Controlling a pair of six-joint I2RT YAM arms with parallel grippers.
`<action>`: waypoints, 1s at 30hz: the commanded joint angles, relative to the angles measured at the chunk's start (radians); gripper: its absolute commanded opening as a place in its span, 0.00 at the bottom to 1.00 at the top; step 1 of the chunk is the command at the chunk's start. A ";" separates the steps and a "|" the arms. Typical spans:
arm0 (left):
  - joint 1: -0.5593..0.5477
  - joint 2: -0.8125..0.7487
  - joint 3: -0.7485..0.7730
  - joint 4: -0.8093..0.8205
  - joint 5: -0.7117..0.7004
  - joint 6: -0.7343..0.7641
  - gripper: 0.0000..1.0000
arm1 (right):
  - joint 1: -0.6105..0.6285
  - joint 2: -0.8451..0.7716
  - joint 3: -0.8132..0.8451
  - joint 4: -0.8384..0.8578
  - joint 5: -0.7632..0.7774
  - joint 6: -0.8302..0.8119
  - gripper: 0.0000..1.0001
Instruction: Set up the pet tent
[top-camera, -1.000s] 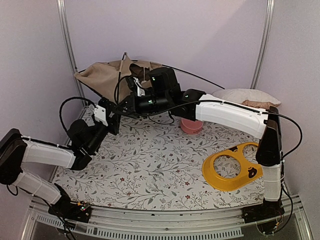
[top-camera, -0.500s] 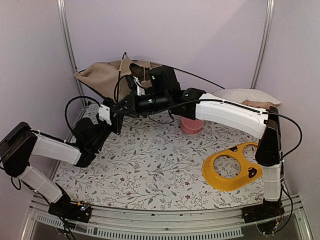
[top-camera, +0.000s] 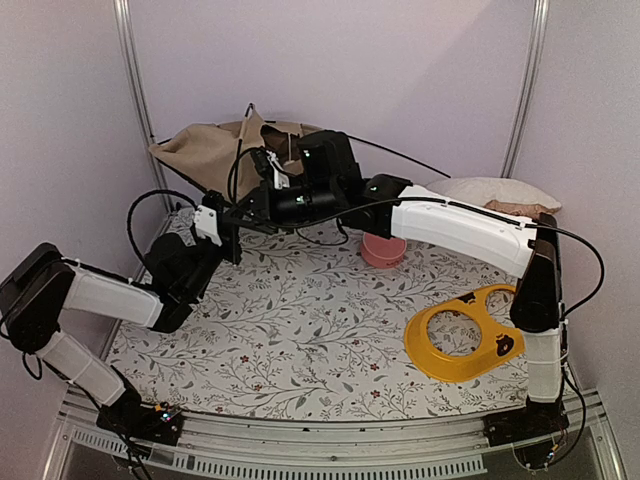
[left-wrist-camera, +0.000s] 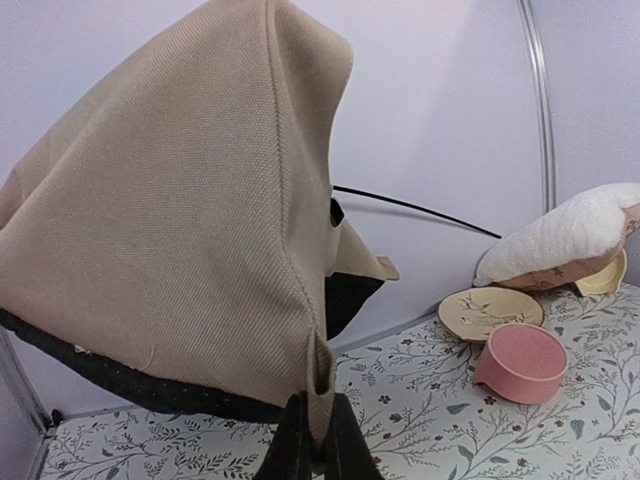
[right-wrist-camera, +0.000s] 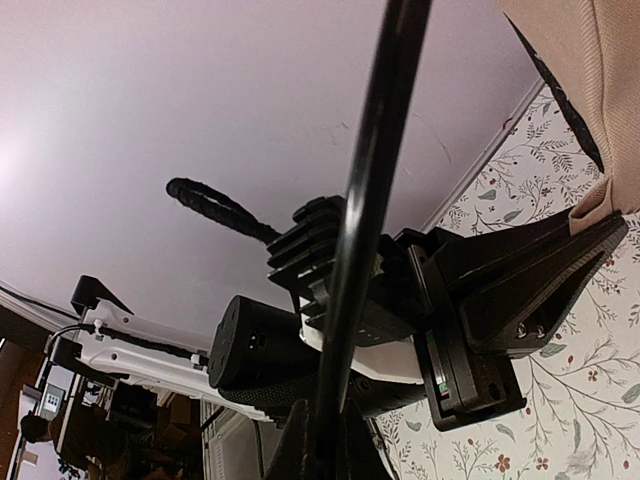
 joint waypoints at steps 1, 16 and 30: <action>-0.021 -0.055 -0.049 0.013 -0.018 -0.030 0.00 | -0.027 0.030 0.037 0.013 0.050 -0.036 0.00; -0.349 -0.302 -0.265 -0.167 -0.254 -0.068 0.00 | -0.063 0.049 0.067 0.153 0.131 -0.089 0.00; -0.549 -0.332 -0.319 -0.292 -0.402 -0.172 0.00 | -0.064 0.072 0.048 0.269 0.121 -0.037 0.00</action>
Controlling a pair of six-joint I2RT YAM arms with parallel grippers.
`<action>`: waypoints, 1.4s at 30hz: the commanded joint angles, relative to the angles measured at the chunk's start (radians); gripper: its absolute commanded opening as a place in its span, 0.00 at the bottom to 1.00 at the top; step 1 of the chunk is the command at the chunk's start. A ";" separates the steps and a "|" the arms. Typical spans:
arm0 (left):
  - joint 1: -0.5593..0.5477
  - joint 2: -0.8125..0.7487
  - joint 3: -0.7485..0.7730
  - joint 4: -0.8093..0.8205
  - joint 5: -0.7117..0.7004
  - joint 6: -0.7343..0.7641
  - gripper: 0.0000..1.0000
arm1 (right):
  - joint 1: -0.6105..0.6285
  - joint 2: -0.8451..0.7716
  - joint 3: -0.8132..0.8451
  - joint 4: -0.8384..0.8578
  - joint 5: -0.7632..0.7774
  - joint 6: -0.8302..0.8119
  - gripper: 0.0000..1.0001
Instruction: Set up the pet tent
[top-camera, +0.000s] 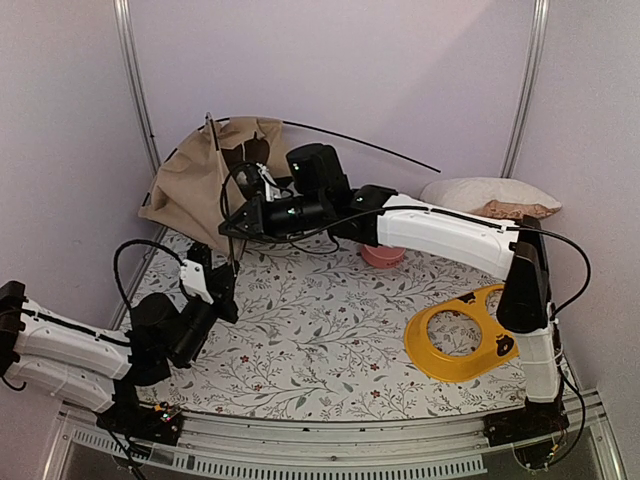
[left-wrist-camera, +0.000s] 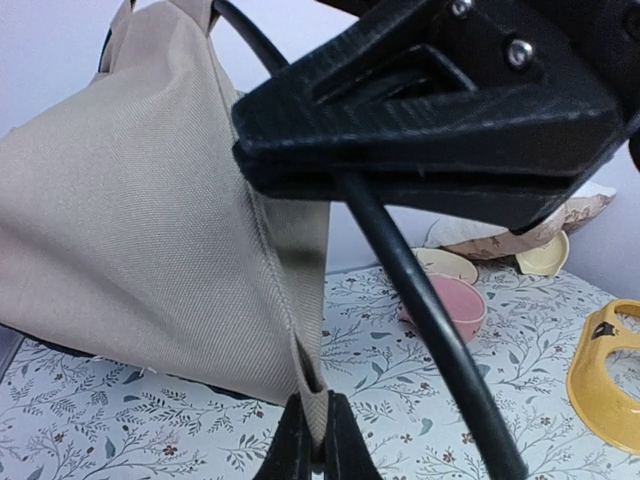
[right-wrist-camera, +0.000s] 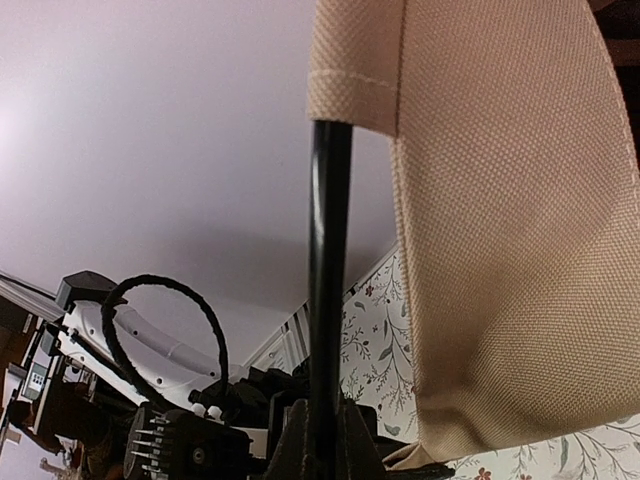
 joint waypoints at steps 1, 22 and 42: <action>-0.101 0.016 -0.028 -0.162 0.064 -0.043 0.00 | -0.065 0.009 0.024 0.244 0.139 0.031 0.00; -0.314 -0.071 -0.054 -0.300 -0.063 -0.153 0.00 | -0.064 0.014 -0.042 0.305 0.251 -0.004 0.00; -0.348 -0.092 -0.032 -0.365 -0.049 -0.173 0.00 | -0.054 0.018 -0.063 0.332 0.257 0.005 0.00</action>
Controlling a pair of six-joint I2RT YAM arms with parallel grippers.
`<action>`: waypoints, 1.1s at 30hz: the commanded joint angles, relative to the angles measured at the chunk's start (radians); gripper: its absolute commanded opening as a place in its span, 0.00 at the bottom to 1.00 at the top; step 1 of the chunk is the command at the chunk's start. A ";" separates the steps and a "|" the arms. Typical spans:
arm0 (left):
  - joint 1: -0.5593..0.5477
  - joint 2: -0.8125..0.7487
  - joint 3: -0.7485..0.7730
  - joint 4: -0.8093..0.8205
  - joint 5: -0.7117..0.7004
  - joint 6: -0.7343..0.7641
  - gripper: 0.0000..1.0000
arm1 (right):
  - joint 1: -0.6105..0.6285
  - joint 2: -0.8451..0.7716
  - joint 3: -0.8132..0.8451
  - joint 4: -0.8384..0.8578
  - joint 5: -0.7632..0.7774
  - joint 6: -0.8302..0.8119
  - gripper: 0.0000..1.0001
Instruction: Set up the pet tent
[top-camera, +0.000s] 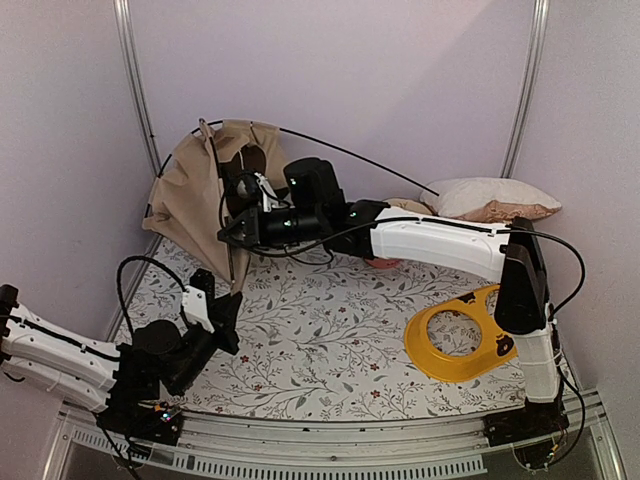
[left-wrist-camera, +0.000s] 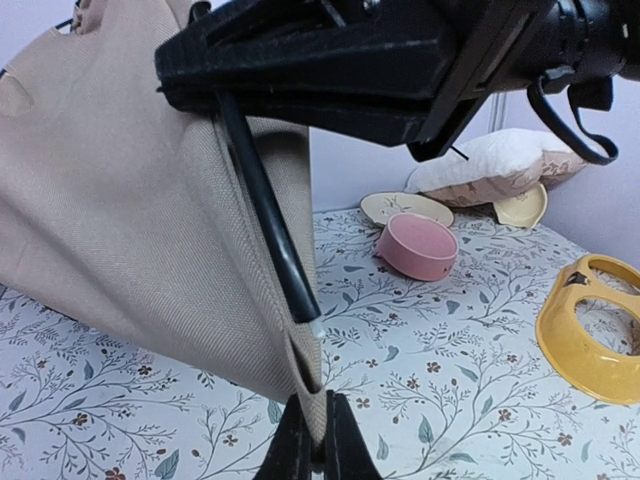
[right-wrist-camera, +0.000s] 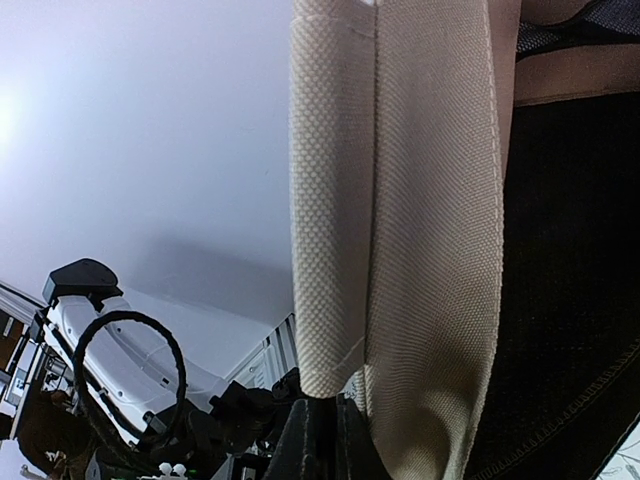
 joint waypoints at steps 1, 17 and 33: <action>-0.086 0.028 0.000 -0.083 0.187 0.001 0.00 | -0.064 0.008 0.016 0.203 0.203 0.011 0.00; -0.085 -0.045 0.028 -0.119 0.206 0.016 0.00 | -0.064 0.011 0.000 0.212 0.207 0.012 0.00; -0.070 -0.091 0.014 -0.085 0.198 0.013 0.00 | -0.049 0.011 -0.020 0.213 0.205 0.013 0.00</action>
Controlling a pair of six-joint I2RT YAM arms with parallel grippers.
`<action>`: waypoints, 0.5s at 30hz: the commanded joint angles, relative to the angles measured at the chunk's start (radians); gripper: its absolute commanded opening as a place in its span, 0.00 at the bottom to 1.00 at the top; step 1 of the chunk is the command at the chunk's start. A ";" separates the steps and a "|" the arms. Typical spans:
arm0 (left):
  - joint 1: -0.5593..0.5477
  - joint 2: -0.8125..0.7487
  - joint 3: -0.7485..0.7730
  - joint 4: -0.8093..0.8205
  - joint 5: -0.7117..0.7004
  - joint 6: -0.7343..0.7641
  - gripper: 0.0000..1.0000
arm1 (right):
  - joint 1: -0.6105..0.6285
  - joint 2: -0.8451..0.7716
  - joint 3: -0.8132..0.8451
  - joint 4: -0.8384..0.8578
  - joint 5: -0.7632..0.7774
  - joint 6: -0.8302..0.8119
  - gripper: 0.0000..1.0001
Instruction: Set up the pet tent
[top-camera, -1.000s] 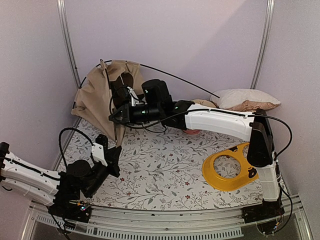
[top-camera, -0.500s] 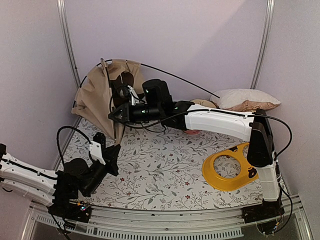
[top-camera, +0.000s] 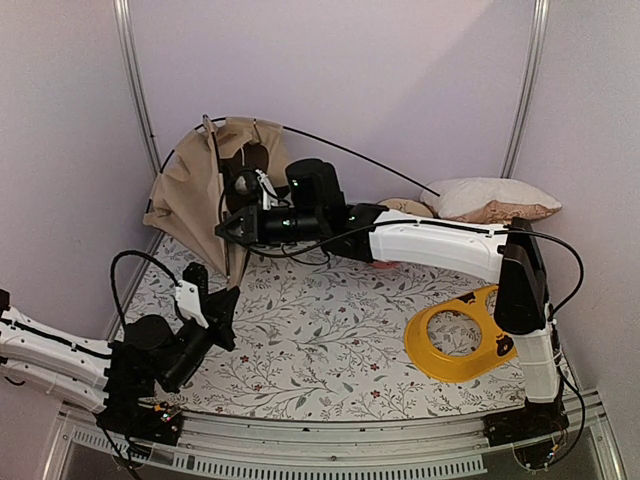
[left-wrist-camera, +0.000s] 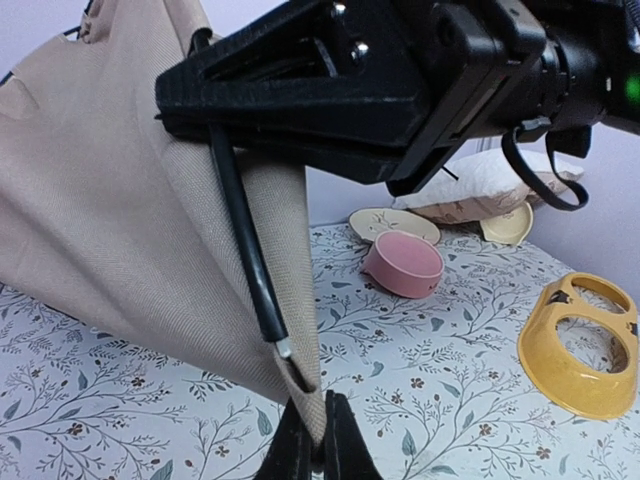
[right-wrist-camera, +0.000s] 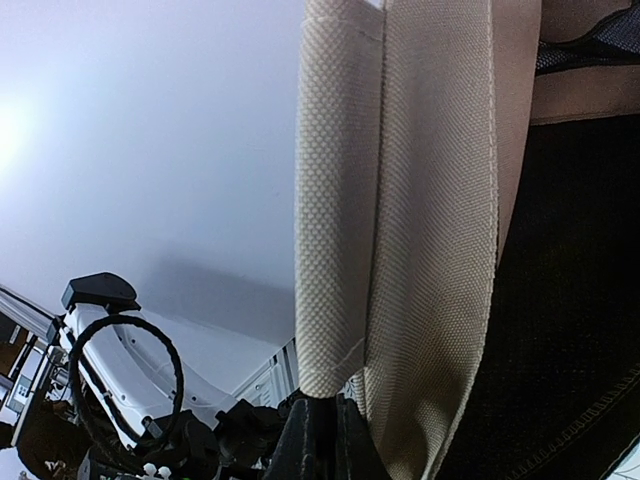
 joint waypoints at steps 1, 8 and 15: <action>-0.069 -0.015 -0.006 -0.035 0.181 0.009 0.00 | -0.048 0.008 0.003 0.128 0.190 0.005 0.00; -0.035 -0.062 -0.013 -0.033 0.205 -0.015 0.00 | -0.039 -0.002 -0.021 0.127 0.194 -0.001 0.00; 0.002 -0.112 -0.001 -0.066 0.236 -0.029 0.00 | -0.037 -0.017 -0.058 0.129 0.184 -0.012 0.00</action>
